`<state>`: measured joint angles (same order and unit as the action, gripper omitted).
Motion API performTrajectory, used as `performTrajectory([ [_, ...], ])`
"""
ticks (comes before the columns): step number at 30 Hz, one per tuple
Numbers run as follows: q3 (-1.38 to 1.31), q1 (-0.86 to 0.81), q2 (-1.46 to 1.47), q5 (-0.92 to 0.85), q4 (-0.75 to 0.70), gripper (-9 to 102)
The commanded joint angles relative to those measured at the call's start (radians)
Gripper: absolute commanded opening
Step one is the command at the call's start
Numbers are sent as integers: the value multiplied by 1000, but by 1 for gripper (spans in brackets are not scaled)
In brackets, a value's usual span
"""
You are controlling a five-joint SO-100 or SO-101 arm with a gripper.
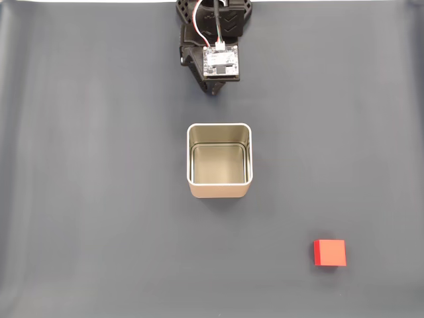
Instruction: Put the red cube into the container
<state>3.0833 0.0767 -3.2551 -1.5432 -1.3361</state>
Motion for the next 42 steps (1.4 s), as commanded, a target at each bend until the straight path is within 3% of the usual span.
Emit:
performTrajectory([
  [1,11,3,-69,-8,-9,1],
  [33,11,25,-69,-21,-9,1],
  [42,11,91,-69,-95,28,0],
])
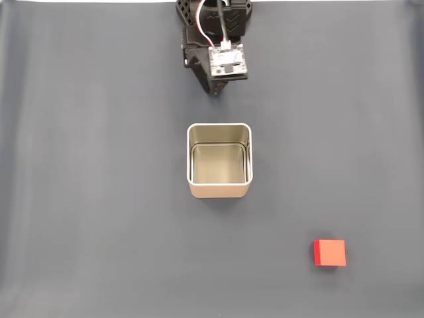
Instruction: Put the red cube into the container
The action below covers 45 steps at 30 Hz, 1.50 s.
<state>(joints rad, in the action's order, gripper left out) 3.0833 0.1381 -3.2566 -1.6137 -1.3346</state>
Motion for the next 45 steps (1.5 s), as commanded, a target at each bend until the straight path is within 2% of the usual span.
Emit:
performTrajectory([
  [1,11,43,-67,-21,52,0],
  [7,2,109,-66,-57,152,0],
  [13,-126,104,-28,-43,155,0],
  [31,-660,391,554,32,178,0],
  [45,-1147,419,1046,127,166,1],
])
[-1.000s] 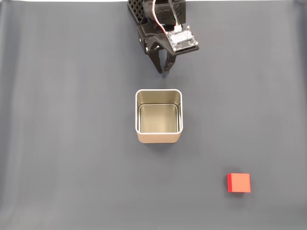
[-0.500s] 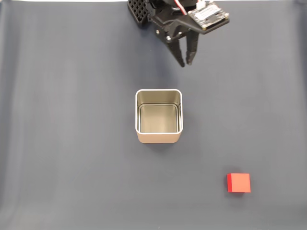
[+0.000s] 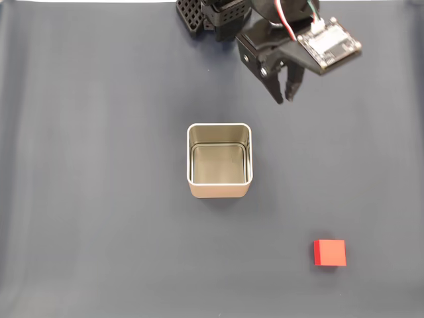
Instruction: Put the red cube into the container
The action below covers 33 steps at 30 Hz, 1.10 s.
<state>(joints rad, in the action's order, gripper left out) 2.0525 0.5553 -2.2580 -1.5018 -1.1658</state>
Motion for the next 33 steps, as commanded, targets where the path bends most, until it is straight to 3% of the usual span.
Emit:
performTrajectory([
  [1,-153,-3,83,21,-3,1],
  [11,-572,-83,434,103,-20,8],
  [25,-950,-172,810,175,-28,31],
  [33,-1301,-170,1178,224,-11,32],
])
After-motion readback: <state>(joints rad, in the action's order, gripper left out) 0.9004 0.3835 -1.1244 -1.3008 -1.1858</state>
